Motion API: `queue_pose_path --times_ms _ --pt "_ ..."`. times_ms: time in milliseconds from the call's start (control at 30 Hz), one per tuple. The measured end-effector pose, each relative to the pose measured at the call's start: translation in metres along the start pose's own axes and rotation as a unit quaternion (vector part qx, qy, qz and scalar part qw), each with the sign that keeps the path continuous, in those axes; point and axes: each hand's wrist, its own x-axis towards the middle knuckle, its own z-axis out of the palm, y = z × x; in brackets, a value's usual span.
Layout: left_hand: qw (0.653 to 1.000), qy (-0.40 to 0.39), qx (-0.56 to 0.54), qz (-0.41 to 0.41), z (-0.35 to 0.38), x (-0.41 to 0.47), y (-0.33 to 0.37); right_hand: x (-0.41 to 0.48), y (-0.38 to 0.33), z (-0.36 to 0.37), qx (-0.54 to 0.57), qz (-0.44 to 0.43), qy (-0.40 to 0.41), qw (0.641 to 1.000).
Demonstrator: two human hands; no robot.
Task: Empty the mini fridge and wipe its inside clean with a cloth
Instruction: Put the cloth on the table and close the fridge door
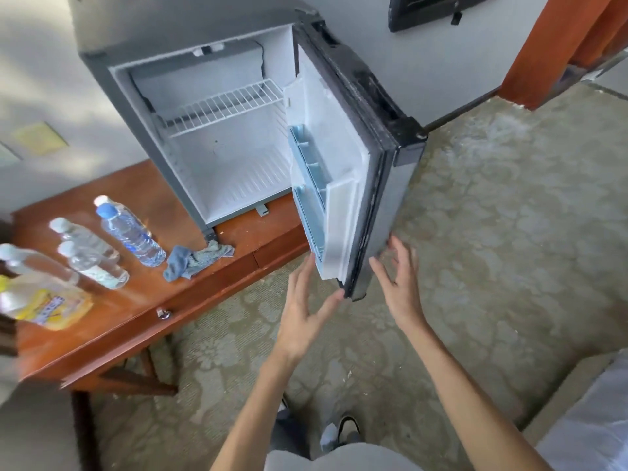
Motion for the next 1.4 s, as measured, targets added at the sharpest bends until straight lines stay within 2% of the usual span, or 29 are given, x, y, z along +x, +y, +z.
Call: queue_pose_path --times_ms 100,267,400,533,733,900,1000,1400 --pt "0.994 0.09 -0.028 0.06 -0.022 0.003 0.031 0.002 -0.025 0.044 0.059 -0.038 -0.054 0.996" --pt "0.967 0.215 -0.035 0.133 -0.073 0.03 0.064 0.011 -0.067 0.121 0.064 -0.119 -0.149 0.98" --pt "0.939 0.289 0.049 0.181 -0.119 0.06 0.05 0.02 -0.089 0.171 0.022 -0.161 -0.184 0.97" --pt "0.921 0.341 0.06 0.18 -0.168 0.098 0.028 0.057 -0.112 0.205 -0.012 -0.223 -0.196 0.955" --pt "0.922 0.345 0.026 0.174 -0.222 0.153 0.01 0.158 -0.141 0.236 -0.132 -0.247 -0.06 0.958" --pt "0.907 0.383 0.042 0.167 -0.247 0.198 0.011 0.203 -0.155 0.27 -0.186 -0.27 -0.024 0.944" --pt "0.902 0.406 0.021 0.148 -0.246 0.215 0.015 0.205 -0.156 0.293 -0.203 -0.239 0.012 0.949" --pt "0.918 0.347 -0.019 0.19 -0.279 0.234 -0.002 0.211 -0.162 0.305 -0.231 -0.206 0.002 0.951"
